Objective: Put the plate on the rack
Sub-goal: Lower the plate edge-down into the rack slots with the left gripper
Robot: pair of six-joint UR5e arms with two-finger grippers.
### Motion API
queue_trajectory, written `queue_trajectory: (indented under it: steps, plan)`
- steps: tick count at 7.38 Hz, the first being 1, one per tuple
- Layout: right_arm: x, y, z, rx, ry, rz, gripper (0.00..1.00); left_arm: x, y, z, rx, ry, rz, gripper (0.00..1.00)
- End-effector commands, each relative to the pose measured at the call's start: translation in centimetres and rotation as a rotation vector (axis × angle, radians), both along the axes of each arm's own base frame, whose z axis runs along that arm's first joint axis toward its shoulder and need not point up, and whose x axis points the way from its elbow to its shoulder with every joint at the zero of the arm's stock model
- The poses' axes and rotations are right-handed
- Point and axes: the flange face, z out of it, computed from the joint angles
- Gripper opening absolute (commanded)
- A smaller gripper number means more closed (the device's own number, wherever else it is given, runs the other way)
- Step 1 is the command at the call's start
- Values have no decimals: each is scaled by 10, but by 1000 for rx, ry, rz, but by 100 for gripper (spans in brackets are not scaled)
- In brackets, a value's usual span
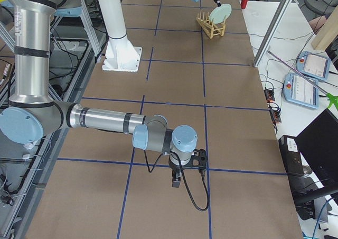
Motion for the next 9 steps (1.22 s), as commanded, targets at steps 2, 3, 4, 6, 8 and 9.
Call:
queue_trajectory:
  steps: [2,3,4,6,8,9]
  plan:
    - [0,0,0,-1,0,0,100,0,-1,-2,3,1,-1,75]
    - [0,0,0,-1,0,0,100,0,-1,-4,4,3,-1,77]
    - [0,0,0,0,0,0,100,-5,-1,-7,8,6,-8,77]
    - [0,0,0,0,0,0,100,-45,-11,-26,36,20,-57,77]
    - [0,0,0,-1,0,0,100,-109,-6,-40,71,1,-34,77]
    - [0,0,0,0,0,0,100,-136,4,-34,35,-28,-3,77]
